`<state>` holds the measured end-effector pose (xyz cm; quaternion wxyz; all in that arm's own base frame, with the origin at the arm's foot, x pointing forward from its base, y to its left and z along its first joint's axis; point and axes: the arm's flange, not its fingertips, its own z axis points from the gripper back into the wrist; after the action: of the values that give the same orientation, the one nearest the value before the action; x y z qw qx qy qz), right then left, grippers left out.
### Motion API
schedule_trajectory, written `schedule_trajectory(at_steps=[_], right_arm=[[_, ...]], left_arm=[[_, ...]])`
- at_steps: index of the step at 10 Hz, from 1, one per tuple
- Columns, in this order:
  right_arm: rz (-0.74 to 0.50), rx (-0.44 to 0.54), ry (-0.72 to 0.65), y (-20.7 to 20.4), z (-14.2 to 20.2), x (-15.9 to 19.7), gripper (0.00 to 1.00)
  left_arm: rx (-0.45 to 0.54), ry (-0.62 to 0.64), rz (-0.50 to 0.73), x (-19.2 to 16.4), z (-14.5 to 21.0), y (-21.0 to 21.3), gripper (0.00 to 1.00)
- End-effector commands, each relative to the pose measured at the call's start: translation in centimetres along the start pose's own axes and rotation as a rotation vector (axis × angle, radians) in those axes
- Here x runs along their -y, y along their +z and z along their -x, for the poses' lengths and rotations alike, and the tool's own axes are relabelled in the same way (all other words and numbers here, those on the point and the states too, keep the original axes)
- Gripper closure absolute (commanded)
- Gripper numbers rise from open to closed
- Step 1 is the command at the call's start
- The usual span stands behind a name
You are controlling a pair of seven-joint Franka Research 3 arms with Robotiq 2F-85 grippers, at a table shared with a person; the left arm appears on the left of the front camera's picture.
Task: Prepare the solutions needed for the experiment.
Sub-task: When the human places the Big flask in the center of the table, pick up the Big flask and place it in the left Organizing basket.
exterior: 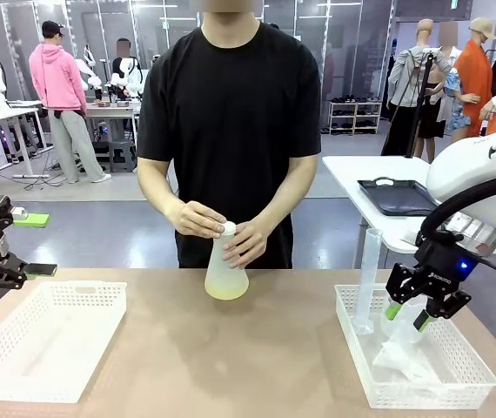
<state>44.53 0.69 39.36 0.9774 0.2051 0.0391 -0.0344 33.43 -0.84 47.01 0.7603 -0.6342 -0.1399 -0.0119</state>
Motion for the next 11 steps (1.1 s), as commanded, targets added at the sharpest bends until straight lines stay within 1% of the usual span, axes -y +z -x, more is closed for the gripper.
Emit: schedule_trajectory(at_steps=[1,2,3,4,5,6,7,8,9,10,11], right_arm=[[-0.001,-0.002,0.0,0.0,0.0,0.0,0.38],[0.0,0.0,0.0,0.0,0.0,0.0,0.38],[-0.017,0.069,0.02,1.7,2.1,-1.0,0.38],[-0.06,0.113,0.033,3.0,3.3,-1.6,0.38],[-0.063,0.147,0.02,4.0,4.1,-1.8,0.38],[-0.137,0.143,0.046,5.0,5.2,-2.1,0.38],[-0.251,0.12,0.067,6.0,6.2,-2.5,0.38],[-0.325,0.1,0.047,6.7,7.0,-2.4,0.38],[-0.408,0.075,0.069,7.2,7.8,-2.3,0.38],[-0.494,0.061,0.131,7.6,8.6,-2.3,0.38],[-0.6,0.048,0.15,8.0,9.2,-2.2,0.38]], left_arm=[[-0.002,-0.003,0.019,0.1,-0.1,-0.1,0.0],[-0.002,-0.003,0.019,0.1,-0.1,-0.1,0.0],[-0.002,-0.003,0.019,0.1,-0.1,-0.1,0.0],[-0.002,-0.003,0.019,0.1,-0.1,-0.1,0.0],[-0.002,-0.003,0.019,0.1,-0.1,-0.1,0.0],[-0.002,-0.003,0.019,0.1,-0.1,-0.1,0.0],[-0.002,-0.003,0.019,0.1,-0.1,-0.1,0.0],[-0.002,-0.003,0.019,0.1,-0.1,-0.1,0.0],[-0.002,-0.003,0.019,0.1,-0.1,-0.1,0.0],[-0.002,-0.003,0.019,0.1,-0.1,-0.1,0.0],[-0.002,-0.003,0.019,0.1,-0.1,-0.1,0.0]])
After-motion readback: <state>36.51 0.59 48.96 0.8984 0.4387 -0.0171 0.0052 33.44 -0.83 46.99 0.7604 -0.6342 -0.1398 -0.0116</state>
